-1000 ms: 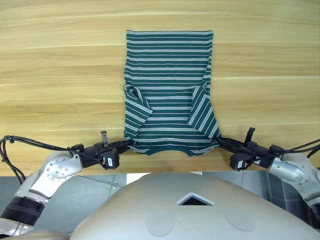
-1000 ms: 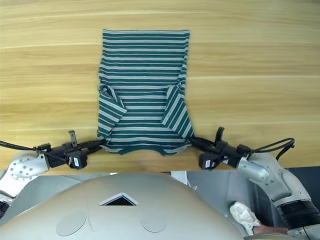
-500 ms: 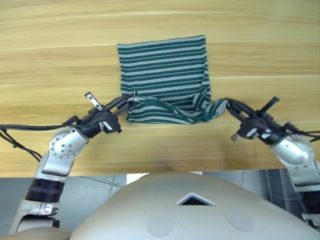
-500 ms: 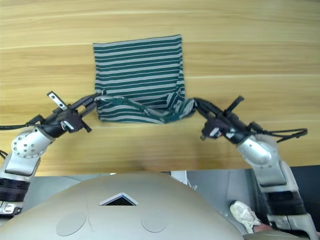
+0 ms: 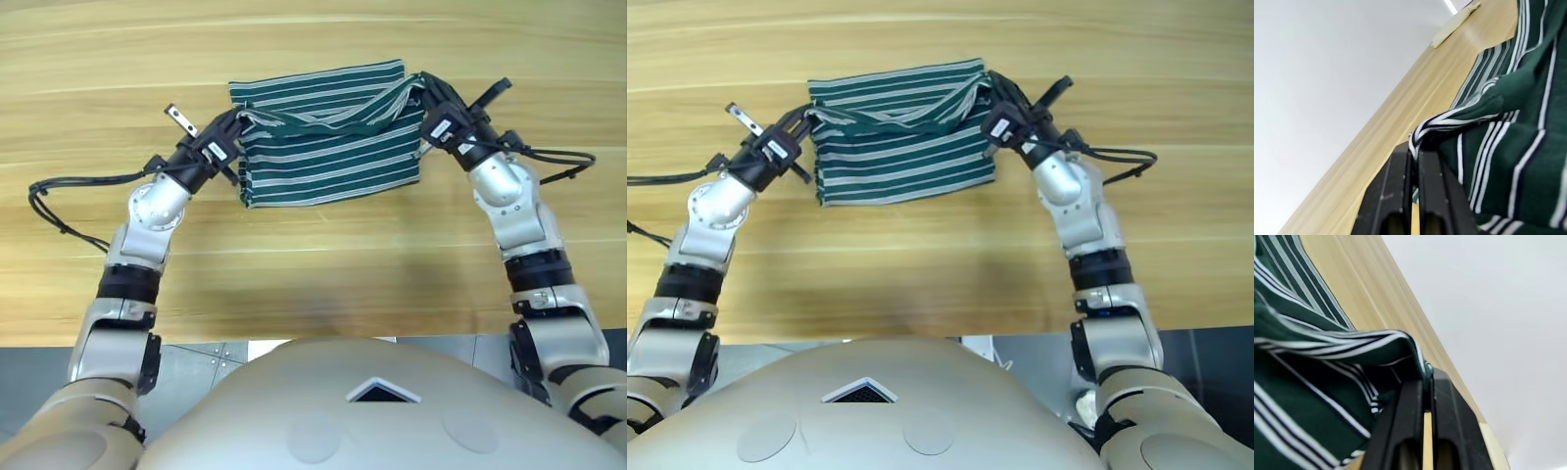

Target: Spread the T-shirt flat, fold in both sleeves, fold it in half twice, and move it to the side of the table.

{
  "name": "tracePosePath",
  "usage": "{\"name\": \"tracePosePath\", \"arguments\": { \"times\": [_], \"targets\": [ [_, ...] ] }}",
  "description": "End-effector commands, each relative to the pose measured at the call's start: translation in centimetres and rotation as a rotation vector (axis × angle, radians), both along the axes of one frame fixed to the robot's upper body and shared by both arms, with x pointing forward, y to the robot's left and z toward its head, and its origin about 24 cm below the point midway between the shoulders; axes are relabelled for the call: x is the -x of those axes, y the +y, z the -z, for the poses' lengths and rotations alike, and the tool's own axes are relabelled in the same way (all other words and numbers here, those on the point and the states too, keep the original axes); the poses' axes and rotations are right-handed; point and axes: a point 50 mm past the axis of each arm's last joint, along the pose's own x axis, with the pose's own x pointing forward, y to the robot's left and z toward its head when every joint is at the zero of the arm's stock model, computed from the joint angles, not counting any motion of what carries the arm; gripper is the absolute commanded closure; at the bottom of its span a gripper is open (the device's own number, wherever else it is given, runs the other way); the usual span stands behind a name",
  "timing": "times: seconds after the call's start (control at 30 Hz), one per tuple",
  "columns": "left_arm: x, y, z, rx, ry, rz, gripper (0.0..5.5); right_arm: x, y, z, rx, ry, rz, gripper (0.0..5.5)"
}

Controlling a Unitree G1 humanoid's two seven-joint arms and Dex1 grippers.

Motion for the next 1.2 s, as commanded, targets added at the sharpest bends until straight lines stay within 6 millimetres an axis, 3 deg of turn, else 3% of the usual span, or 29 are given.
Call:
{"name": "tracePosePath", "arguments": {
  "times": [0.03,0.23,0.53,0.57,0.63,0.83,1.07,1.13,1.2],
  "targets": [
    [-2.0,-0.2,-0.5,-0.001,-0.033,-0.031,5.5,-1.6,0.0,-0.2,0.022,-0.019,0.017,5.5],
    [-3.7,0.0,0.4,-0.014,-0.001,-0.087,5.5,-3.7,0.3,0.5,0.03,0.001,0.06,5.5],
    [-4.0,0.5,2.1,-0.006,0.069,-0.149,5.5,-5.7,2.0,1.5,0.03,0.056,0.085,5.5],
    [-4.0,0.6,2.1,0.0,0.074,-0.156,5.15,-5.8,2.2,1.6,0.035,0.064,0.084,5.5],
    [-4.2,0.7,2.3,0.009,0.093,-0.17,4.73,-6.0,2.5,1.9,0.052,0.078,0.088,4.92],
    [-5.7,0.4,1.7,0.053,0.11,-0.238,3.86,-6.3,2.5,2.3,0.084,0.096,0.121,3.96],
    [-7.2,0.6,1.4,0.049,0.156,-0.351,2.74,-7.5,1.5,1.4,0.037,0.094,0.26,2.74],
    [-7.2,1.1,1.8,0.02,0.179,-0.403,2.5,-7.3,2.6,1.2,0.0,0.06,0.216,2.48],
    [-6.9,2.0,2.3,0.011,0.199,-0.46,2.12,-5.5,6.1,2.1,0.015,0.018,0.005,2.42]
  ]
}}
